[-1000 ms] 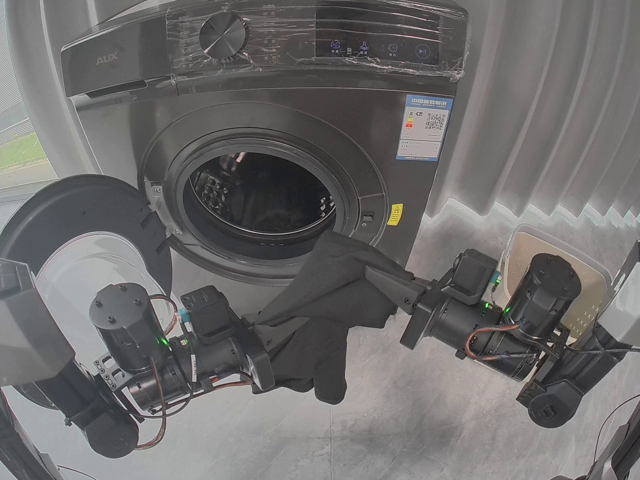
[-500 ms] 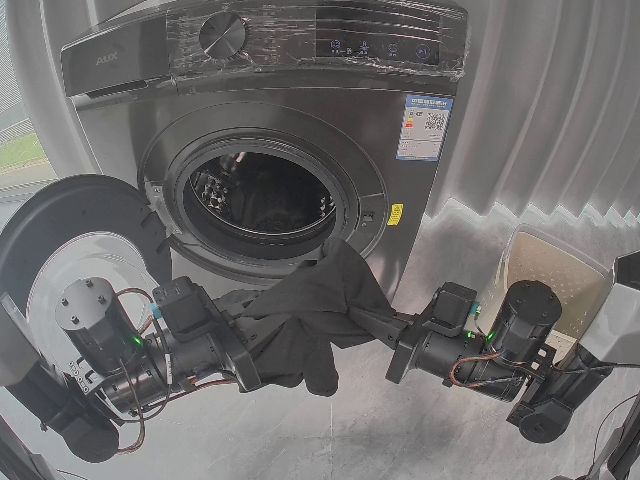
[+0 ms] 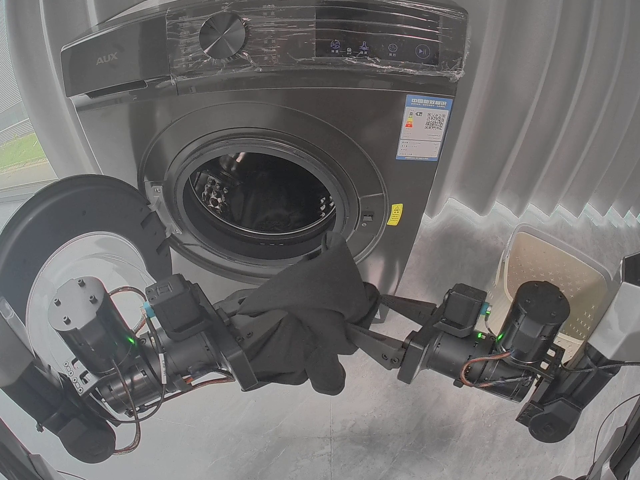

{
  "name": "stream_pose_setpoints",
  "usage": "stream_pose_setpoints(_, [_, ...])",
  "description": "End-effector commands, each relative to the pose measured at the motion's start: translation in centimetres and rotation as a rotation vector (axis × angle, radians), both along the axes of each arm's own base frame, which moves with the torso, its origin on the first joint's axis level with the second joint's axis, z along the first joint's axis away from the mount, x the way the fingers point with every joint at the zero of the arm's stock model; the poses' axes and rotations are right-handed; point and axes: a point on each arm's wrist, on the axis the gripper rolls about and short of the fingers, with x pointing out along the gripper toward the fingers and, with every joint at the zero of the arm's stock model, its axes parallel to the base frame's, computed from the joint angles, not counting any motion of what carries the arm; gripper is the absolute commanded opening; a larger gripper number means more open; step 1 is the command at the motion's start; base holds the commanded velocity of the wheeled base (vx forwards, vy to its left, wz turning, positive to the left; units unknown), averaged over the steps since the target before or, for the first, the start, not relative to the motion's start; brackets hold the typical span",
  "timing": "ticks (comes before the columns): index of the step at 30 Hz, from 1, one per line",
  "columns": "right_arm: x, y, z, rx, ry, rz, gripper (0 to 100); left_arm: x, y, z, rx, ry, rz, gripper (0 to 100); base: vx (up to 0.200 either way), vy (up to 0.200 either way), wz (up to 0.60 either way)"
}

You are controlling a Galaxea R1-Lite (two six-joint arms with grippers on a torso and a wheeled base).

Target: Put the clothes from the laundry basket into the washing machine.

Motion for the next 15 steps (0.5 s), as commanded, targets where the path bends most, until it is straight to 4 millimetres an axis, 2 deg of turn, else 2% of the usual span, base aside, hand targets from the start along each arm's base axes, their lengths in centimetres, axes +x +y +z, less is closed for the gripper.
stream_pose_setpoints(1, [-0.7,-1.9,1.5,0.014,-0.037,-0.034,100,0.0,0.0,-0.2,0.005,0.009,0.001,0,0.000,0.000,0.00])
stream_pose_setpoints(9, [-1.6,-4.2,1.4,-0.023,-0.036,-0.082,100,0.2,0.1,-0.2,0.005,0.012,0.007,0,0.000,0.000,0.00])
stream_pose_setpoints(12, [-1.6,-6.0,0.1,-0.131,-0.049,-0.140,100,0.3,0.2,-0.3,-0.001,0.027,0.017,0,0.000,0.000,0.00])
stream_pose_setpoints(15, [-1.8,-6.6,-0.5,-0.197,-0.055,-0.189,100,0.9,0.5,-0.5,-0.017,0.052,0.091,0,0.000,0.000,0.00])
